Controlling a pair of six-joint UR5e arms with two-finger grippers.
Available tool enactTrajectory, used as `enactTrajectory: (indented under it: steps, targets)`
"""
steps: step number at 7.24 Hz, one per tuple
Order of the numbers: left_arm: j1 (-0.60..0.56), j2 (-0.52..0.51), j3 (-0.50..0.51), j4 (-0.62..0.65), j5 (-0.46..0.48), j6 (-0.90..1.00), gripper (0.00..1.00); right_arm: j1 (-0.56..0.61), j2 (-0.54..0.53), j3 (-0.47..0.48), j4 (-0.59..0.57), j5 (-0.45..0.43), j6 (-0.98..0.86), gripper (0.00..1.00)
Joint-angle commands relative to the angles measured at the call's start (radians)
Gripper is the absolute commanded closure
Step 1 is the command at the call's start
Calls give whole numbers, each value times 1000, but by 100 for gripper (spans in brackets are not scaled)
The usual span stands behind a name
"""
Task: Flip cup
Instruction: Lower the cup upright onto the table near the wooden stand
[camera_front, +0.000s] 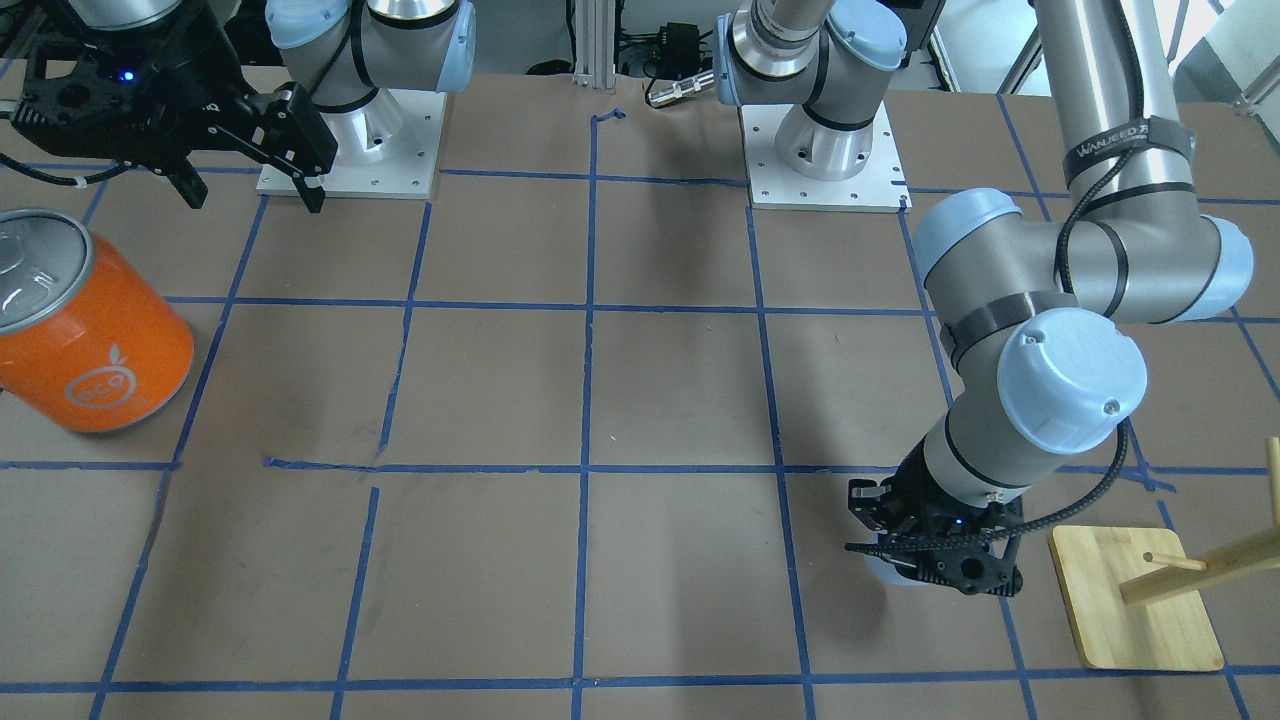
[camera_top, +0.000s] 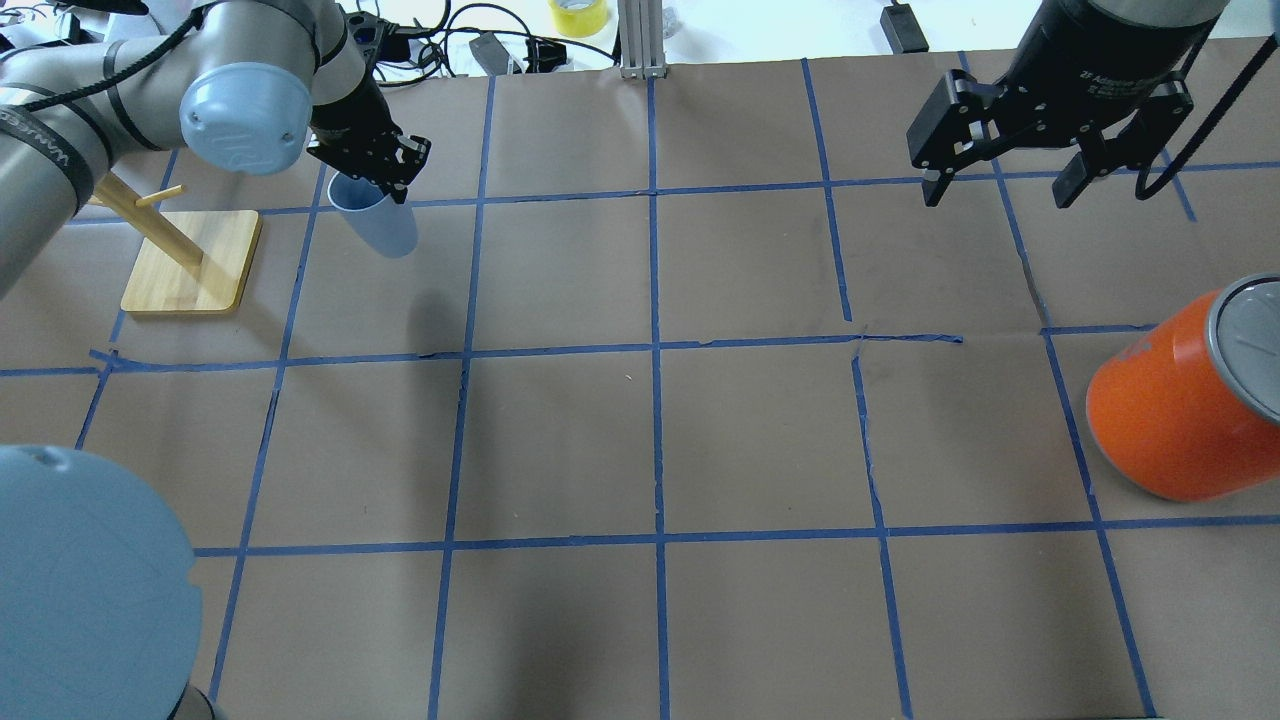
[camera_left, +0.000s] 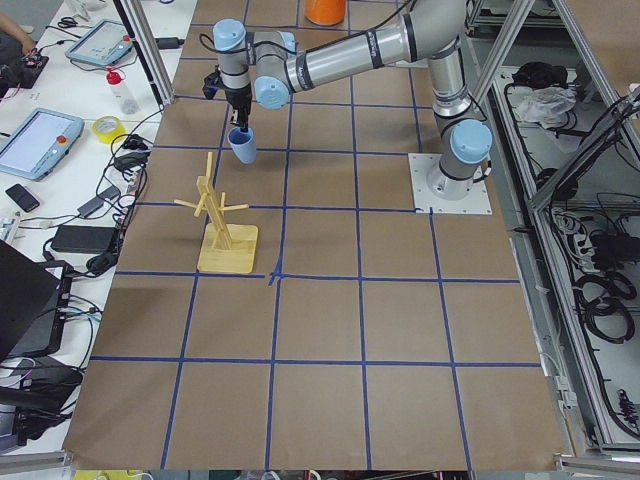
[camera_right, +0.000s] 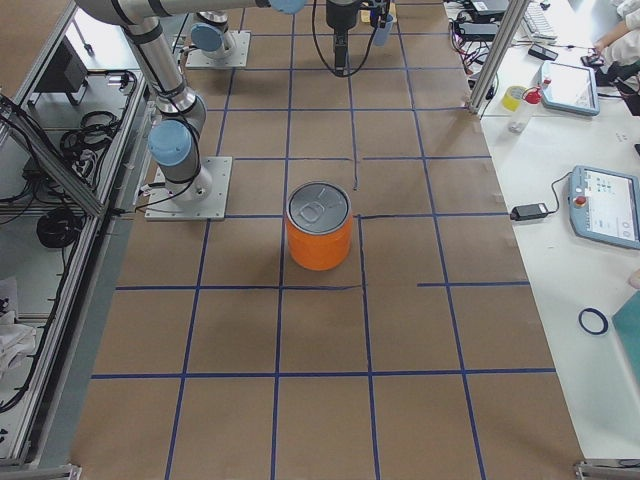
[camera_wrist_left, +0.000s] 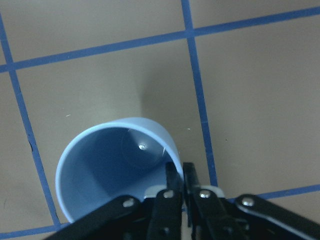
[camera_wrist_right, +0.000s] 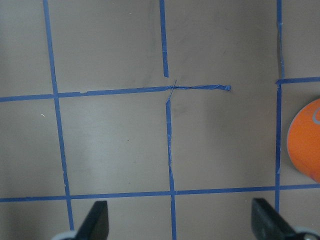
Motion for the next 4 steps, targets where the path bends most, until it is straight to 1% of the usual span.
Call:
enactTrajectory:
  steps: [1,4]
  targets:
    - [8,-28,-2,26,-7,15,100,0,13,-1,-10,3,3,0]
    - [7,-66,-5,34,2,15,100,0,21,-7,-33,-4,5,0]
